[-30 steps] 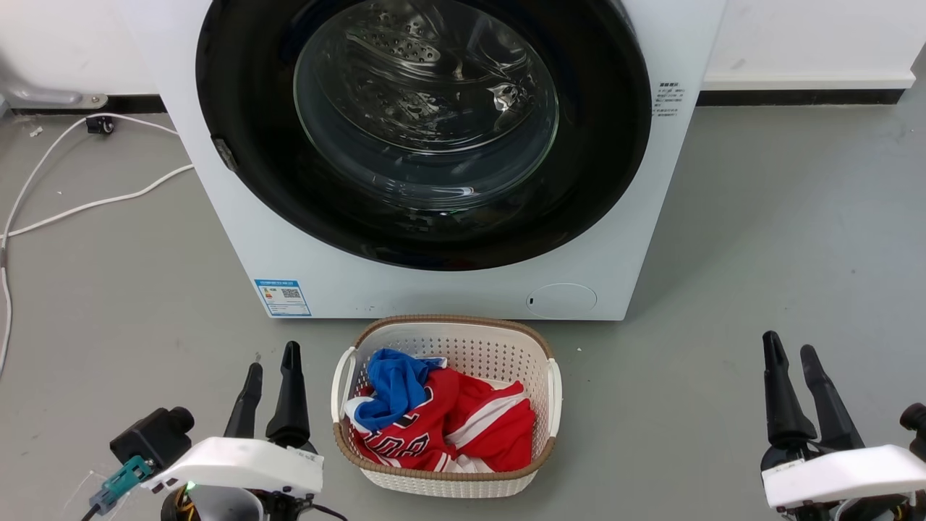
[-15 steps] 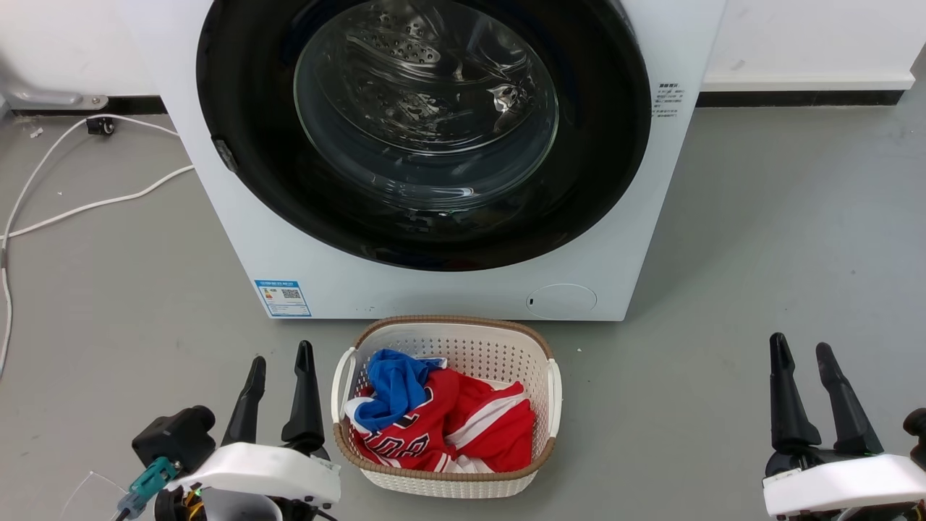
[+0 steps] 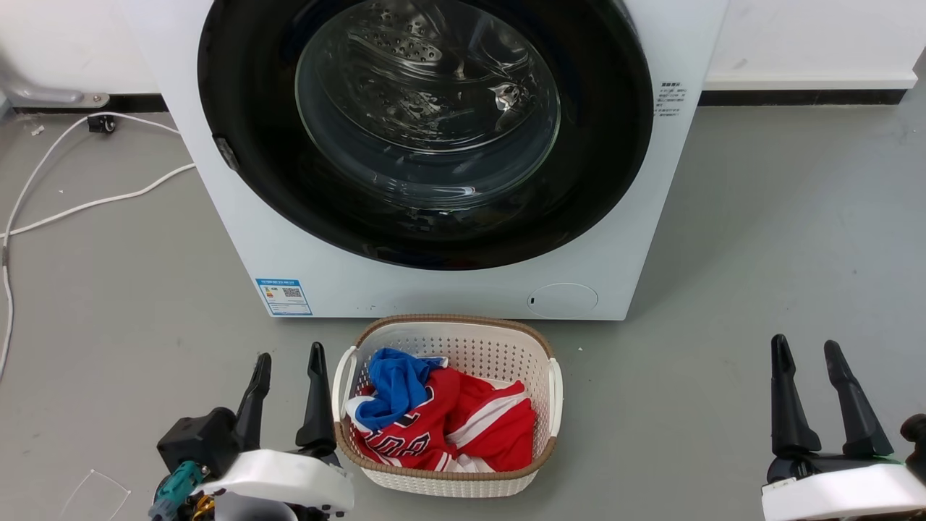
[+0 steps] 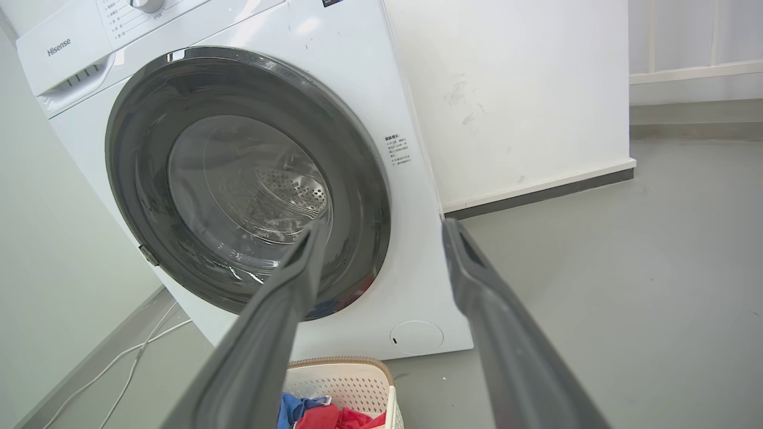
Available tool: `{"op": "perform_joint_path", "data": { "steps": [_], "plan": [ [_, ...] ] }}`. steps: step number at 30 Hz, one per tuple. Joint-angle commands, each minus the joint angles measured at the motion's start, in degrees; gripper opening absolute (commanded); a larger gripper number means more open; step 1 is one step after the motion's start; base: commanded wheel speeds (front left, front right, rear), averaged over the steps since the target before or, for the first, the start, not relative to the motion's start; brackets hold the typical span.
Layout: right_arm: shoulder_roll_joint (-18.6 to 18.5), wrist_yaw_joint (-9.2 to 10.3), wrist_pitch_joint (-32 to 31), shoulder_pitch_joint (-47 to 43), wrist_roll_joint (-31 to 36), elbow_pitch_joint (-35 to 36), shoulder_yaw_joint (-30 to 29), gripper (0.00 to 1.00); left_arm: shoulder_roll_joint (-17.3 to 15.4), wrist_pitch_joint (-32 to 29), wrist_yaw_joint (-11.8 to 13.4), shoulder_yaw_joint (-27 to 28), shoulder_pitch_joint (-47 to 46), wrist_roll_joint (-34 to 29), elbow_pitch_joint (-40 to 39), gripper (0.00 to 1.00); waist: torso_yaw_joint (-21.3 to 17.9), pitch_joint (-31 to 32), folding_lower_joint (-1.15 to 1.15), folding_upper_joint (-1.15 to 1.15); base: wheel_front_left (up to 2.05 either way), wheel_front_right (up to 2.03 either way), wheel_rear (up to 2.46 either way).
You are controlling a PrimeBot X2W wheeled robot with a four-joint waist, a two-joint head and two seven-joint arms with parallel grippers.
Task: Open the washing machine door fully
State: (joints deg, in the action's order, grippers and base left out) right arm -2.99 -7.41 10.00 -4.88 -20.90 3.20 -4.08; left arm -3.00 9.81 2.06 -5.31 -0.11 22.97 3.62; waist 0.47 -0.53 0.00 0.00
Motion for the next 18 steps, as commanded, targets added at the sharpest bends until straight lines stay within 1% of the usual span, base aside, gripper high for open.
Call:
{"op": "perform_joint_path", "data": {
  "steps": [1, 18],
  "plan": [
    [0.03, -0.12, 0.4, -0.35, 1.29, 0.68, -0.16, 1.0, -0.18, 0.54, 0.32, -0.23, 0.35, -1.56, -0.74, 1.0, 0.01, 0.0, 0.0, 0.0, 0.0, 0.0, 0.0],
    [0.1, -0.13, 2.56, -1.61, 8.0, 2.13, -0.15, 1.0, -0.01, 2.68, 1.21, -1.2, 1.0, -9.7, -0.5, 1.0, 0.26, 0.03, 0.0, 0.0, 0.0, 0.0, 0.0]
  ]
}}
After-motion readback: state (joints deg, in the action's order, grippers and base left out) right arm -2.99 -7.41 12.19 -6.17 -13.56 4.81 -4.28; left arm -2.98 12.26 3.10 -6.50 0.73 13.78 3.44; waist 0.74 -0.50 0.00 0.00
